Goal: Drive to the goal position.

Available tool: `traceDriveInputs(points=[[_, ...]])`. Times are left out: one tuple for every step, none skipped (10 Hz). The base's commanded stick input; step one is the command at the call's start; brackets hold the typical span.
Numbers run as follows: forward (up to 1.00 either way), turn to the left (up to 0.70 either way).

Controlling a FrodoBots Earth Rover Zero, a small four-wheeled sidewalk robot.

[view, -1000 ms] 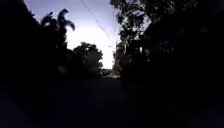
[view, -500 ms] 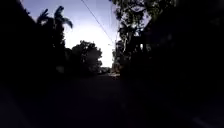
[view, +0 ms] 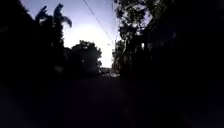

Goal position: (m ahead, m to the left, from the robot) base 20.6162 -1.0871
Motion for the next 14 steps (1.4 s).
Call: traceDriveInputs(points=[[0.70,0.00],[0.70,0.00],[0.70,0.00],[0.70,0.00],[0.70,0.00],[0.70,0.00],[0.70,0.00],[0.70,0.00],[0.70,0.00],[0.70,0.00],[0.70,0.00],[0.70,0.00],[0.70,0.00],[0.70,0.00]])
